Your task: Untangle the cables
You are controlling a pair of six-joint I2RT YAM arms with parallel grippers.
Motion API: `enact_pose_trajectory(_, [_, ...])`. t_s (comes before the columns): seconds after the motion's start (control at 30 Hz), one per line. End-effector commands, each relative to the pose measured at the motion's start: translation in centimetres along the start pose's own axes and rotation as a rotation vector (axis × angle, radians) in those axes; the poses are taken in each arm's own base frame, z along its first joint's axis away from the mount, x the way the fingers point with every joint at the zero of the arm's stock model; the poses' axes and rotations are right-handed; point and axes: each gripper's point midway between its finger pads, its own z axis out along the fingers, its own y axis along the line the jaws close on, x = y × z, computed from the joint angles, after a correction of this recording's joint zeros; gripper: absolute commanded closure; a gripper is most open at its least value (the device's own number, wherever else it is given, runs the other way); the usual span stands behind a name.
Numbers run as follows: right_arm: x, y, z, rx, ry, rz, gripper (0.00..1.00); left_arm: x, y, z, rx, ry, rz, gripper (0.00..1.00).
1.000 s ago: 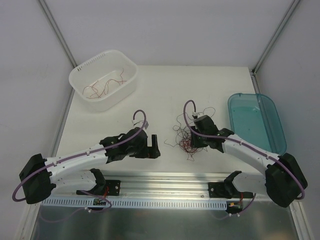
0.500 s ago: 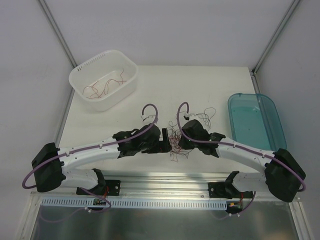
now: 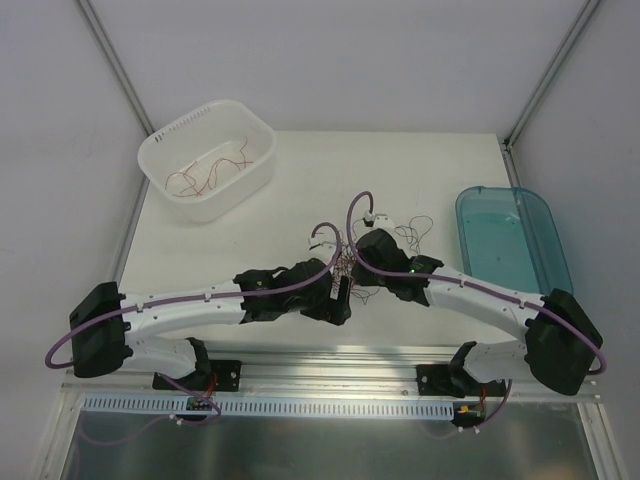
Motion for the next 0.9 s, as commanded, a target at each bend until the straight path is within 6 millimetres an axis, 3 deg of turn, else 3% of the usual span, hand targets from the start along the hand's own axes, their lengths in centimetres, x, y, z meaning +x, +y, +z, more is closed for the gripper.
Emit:
enact_pose_trajectory(0.0, [-1.0,1.5,-0.4,-0.035,0.007,-0.029,0.99,-2.7,-1.6,-1.6,0.078,-0.118,0.268,0.16])
enact_pose_trajectory(0.2, [-0.8,2.9,-0.9,-0.096,0.051,-0.051,0.99,-2.8,-1.0,-1.0,0.099,-0.139,0.554,0.16])
enact_pose_trajectory(0.37, [-0.8,3.5,-1.1,-0.125,0.063,-0.054,0.99,-2.0,-1.8,-0.2,0.14,-0.12,0.72,0.17])
enact_pose_trajectory(0.47, [-0.8,3.5,-1.2,-0.128,0.064,-0.056,0.99,-1.4,-1.9,0.3,0.142,-0.105,0.786,0.22])
enact_pose_trajectory(0.7, [-0.8,3.7,-1.3,-0.136,0.064,-0.056,0.99,-1.1,-1.0,0.9,0.092,-0.097,0.828,0.48])
enact_pose_trajectory(0.73, [-0.8,3.7,-1.3,-0.137,0.063,-0.054,0.99,-1.2,-0.9,1.0,0.081,-0.1,0.828,0.59])
enact_pose_trajectory(0.8, [-0.8,3.6,-1.3,-0.135,0.063,-0.056,0.99,-1.5,-0.6,0.9,0.062,-0.112,0.827,0.73])
enact_pose_trajectory(0.83, [-0.6,3.4,-1.3,-0.127,0.065,-0.058,0.99,-1.7,-0.7,0.6,0.059,-0.123,0.824,0.89])
enact_pose_trajectory(0.87, [-0.6,3.2,-1.2,-0.12,0.062,-0.06,0.99,-2.0,-0.7,0.4,0.056,-0.135,0.816,0.97])
